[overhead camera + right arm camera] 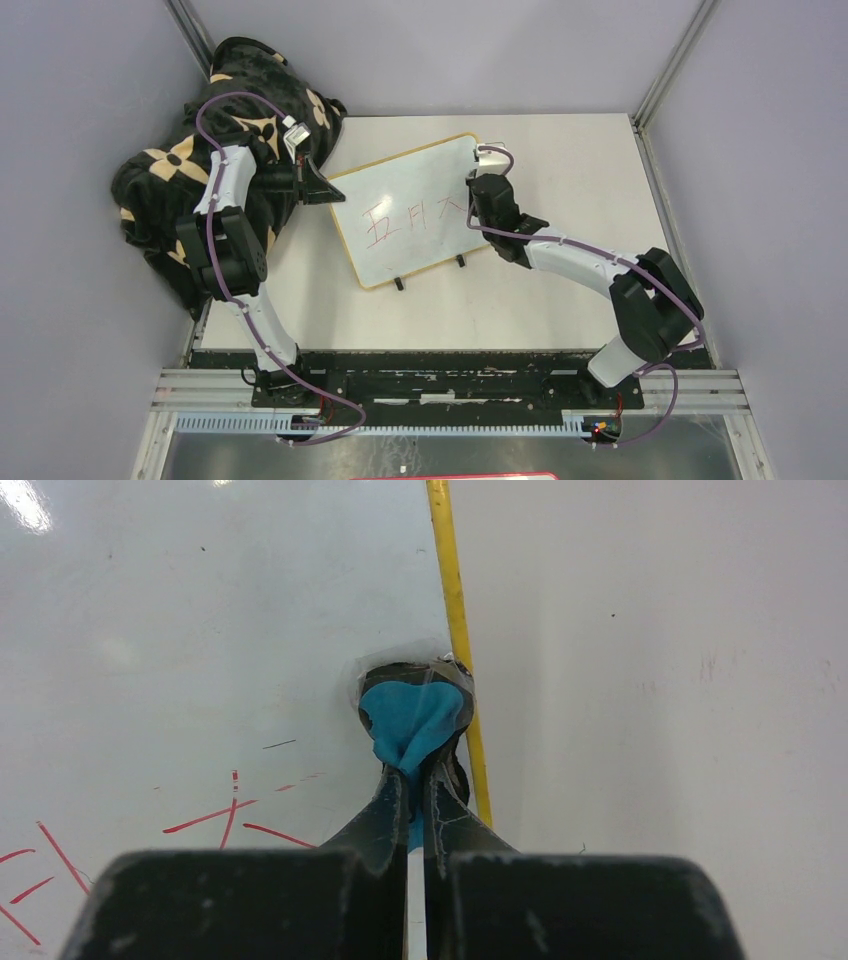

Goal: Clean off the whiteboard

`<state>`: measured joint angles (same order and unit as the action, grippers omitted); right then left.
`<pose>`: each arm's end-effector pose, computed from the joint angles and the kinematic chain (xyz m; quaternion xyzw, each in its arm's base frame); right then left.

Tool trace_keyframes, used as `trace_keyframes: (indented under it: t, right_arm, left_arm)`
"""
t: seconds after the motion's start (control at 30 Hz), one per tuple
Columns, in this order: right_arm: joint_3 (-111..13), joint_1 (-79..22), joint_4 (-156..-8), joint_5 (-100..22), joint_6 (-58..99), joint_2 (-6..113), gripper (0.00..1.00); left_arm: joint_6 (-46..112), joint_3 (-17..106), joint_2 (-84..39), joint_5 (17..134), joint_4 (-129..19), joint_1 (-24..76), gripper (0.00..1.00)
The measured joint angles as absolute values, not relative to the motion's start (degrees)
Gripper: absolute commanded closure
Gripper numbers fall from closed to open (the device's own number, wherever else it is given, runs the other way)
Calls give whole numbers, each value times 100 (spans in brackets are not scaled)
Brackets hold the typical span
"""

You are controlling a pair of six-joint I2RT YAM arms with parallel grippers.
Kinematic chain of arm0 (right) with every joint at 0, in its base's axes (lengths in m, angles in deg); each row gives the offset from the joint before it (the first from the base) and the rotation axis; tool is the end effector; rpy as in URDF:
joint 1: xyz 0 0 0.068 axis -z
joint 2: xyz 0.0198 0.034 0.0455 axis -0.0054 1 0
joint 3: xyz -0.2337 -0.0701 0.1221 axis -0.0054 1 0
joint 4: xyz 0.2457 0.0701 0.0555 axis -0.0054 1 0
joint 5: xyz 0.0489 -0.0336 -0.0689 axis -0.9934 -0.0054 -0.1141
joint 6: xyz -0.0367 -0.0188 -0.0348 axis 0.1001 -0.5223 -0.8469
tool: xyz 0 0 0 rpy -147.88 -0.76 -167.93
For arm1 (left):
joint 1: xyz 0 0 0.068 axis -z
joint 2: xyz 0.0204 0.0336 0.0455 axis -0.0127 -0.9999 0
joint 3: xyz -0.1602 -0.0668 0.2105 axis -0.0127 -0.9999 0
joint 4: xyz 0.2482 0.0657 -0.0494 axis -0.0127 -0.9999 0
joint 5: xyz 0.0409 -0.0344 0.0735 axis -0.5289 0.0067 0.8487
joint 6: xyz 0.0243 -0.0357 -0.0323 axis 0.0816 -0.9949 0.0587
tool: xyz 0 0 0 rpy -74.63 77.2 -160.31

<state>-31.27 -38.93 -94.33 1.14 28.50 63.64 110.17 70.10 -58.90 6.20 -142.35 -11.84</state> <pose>0.2908 0.2127 0.2545 -0.0141 0.8087 0.0377 0.5869 0.3571 0.0347 0.2776 0.3141 0.7133 -0.5265 0.3397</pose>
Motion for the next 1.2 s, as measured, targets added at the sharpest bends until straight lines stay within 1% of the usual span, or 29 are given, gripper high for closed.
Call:
trace_keyframes:
  t: [0.23,0.53,0.7,0.97,1.2]
  right_arm:
    - [-3079,-4092,-9530,-67,3010,6346,99]
    - [-3328,-5268,-9632,-362,2986,6801,99]
    - [-3645,-5633,-9656,-566,2870,7159,99]
    - [-3601,-5504,-9639,-139,2566,7043,99]
    - [-3053,-4569,-9641,51,2551,6447,99]
  left_arm:
    - [11015,7010,-5890,661,-14239,-1191,97]
    - [11017,7010,-5893,698,-14229,-1197,97]
    - [11017,7008,-5890,698,-14218,-1197,97]
    - [11019,7004,-5893,698,-14213,-1197,97]
    - [11017,7004,-5893,696,-14213,-1195,97]
